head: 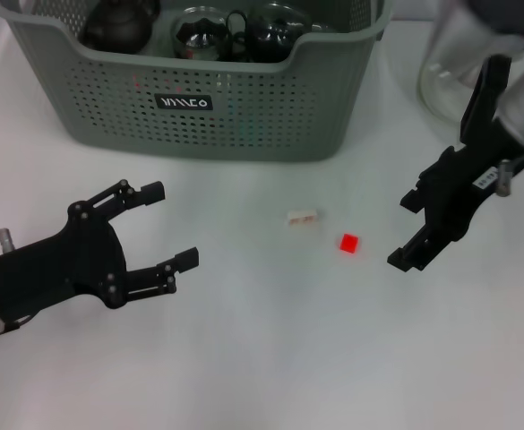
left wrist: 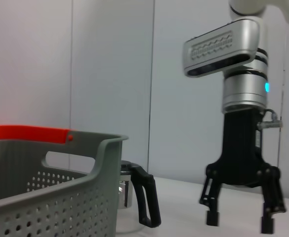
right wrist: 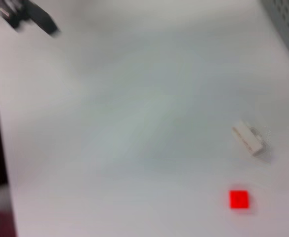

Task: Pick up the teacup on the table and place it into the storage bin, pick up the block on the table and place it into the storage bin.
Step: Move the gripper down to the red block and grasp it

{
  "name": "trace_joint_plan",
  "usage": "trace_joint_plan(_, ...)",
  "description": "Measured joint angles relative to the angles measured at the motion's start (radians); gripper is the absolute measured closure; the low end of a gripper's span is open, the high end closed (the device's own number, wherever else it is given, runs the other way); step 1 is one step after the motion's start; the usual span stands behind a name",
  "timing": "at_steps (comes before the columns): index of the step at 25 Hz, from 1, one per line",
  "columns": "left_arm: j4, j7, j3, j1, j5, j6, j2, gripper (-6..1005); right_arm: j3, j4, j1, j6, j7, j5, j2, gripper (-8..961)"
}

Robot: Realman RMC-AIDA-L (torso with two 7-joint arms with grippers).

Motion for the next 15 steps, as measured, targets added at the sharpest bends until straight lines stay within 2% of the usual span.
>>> trace_joint_plan(4, 0.001, 0.004, 0.003, 0.005, 0.002, -0.003, -0.001, 94, -0.128, 0.003, 0.039, 0.062, 0.044, -0.017, 0.004, 31)
trace_joint_plan(15, -0.013, 0.001, -0.001, 0.005, 0.003, -0.023, -0.007, 94, -0.433, 0.073, 0.053, 0.287, 0.152, 0.049, 0.010, 59)
